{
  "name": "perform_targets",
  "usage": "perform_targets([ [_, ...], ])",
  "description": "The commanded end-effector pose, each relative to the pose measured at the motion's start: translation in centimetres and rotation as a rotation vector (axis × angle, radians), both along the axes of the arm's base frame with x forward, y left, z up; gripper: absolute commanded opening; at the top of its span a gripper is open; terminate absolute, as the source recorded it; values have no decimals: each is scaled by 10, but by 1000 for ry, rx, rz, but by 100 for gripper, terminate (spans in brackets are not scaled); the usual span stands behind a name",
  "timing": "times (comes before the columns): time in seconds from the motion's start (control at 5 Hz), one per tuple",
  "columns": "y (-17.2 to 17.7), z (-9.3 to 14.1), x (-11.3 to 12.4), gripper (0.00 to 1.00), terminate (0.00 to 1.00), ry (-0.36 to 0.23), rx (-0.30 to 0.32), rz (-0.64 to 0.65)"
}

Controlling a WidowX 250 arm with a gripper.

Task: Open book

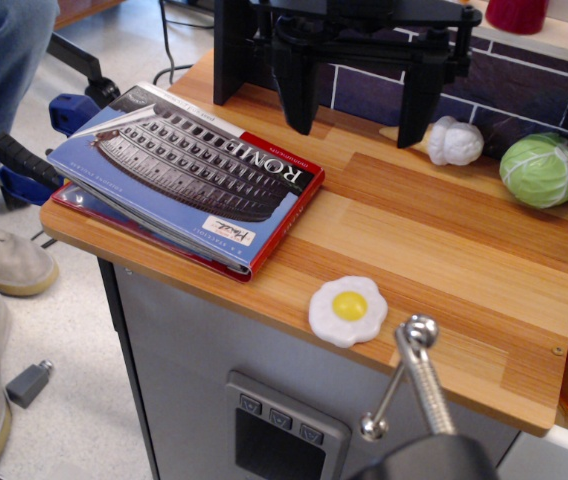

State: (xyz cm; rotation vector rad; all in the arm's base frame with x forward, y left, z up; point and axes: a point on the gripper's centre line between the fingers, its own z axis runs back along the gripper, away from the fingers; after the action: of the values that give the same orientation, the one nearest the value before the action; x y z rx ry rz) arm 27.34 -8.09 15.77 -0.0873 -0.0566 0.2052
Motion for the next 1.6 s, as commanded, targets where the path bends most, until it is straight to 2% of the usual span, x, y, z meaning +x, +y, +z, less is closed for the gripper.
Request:
perform_targets([
  [0.0, 0, 0, 0, 100, 0, 0, 0, 0],
  [0.2, 35, 1, 7, 100, 0, 13, 14, -43],
  [0.6, 131, -28, 23, 100, 0, -75, 40, -61],
  [1.0, 188, -72, 36, 100, 0, -39, 88, -79],
  [1.2, 204, -81, 41, 100, 0, -28, 119, -84],
  [1.4, 218, -84, 50, 100, 0, 10, 146, -116],
])
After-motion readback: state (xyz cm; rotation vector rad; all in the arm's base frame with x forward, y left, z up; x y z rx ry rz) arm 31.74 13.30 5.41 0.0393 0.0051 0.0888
